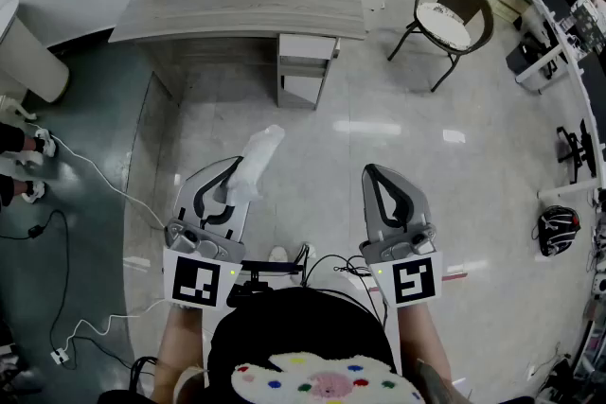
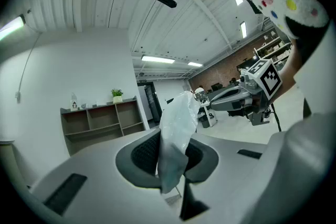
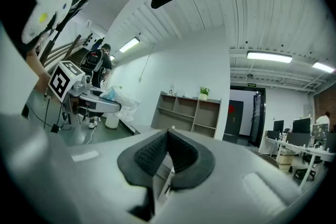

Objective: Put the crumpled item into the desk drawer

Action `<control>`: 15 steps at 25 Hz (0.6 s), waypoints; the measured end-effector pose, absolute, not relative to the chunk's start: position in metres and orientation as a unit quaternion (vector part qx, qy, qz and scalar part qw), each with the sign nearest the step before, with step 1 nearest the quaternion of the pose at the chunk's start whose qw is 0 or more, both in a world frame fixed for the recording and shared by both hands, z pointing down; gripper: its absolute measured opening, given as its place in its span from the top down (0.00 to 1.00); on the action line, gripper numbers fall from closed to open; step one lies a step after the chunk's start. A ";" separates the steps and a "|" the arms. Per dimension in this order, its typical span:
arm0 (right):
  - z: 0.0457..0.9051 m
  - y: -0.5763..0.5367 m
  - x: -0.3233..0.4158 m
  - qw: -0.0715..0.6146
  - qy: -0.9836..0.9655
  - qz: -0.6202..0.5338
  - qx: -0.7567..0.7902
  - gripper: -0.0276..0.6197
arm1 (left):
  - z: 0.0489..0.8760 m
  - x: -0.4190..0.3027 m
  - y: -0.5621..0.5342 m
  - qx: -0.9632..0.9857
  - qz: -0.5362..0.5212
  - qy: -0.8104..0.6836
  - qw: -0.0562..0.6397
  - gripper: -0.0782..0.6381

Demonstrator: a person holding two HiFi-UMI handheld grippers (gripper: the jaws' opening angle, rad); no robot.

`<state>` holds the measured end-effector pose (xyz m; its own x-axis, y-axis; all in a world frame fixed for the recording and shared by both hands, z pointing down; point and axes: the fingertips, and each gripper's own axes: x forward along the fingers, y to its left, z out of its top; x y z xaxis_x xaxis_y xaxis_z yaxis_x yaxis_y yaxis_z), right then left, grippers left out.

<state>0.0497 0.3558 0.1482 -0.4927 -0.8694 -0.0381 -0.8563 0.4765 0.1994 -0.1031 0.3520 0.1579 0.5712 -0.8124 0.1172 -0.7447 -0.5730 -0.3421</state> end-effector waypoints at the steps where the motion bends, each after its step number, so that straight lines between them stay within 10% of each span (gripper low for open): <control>1: 0.149 0.356 0.049 0.034 -0.858 -0.097 0.503 0.94 | 0.159 -0.103 0.352 -0.877 -0.131 0.443 0.129 0.82; 15: 0.149 0.352 0.043 0.030 -0.855 -0.086 0.510 0.94 | 0.159 -0.112 0.349 -0.880 -0.128 0.440 0.128 0.82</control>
